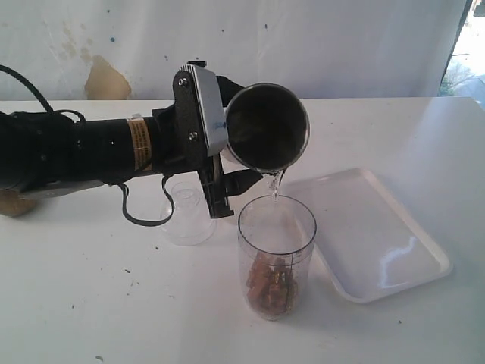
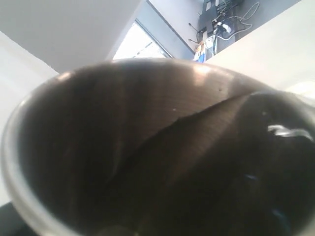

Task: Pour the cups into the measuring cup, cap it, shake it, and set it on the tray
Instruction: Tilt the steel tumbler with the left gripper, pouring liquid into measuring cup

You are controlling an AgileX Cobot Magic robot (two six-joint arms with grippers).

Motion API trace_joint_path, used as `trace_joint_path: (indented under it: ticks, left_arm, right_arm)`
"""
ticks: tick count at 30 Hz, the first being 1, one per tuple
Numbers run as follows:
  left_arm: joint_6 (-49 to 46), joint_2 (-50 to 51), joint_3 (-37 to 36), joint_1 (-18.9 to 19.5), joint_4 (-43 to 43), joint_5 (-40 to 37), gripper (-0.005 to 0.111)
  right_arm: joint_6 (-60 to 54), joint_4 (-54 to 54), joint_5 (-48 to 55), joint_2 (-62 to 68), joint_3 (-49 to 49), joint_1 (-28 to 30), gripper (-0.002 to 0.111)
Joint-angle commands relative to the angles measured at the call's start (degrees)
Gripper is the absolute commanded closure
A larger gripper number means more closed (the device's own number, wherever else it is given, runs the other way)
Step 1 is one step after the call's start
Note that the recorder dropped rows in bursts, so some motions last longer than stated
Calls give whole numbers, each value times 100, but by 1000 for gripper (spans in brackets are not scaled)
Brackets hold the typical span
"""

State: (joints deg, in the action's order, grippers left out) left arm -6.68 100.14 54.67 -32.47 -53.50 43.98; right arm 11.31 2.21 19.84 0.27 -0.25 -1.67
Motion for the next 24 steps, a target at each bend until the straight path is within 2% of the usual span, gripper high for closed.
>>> trace_joint_path:
  ticks: [1,14,24]
  left_arm:
    - [-391,-76,82,-16,251,135,107]
    - [-1232,-76,82,-16,251,98,107]
    - [-2013,-76,82,-16,796,111,107]
  right_arm:
    - [1,-34,-13,-27,25,48,108]
    - [1,-34,-13,-27,25,48,108]
    - [1,-34,-13,-27,25,48,108]
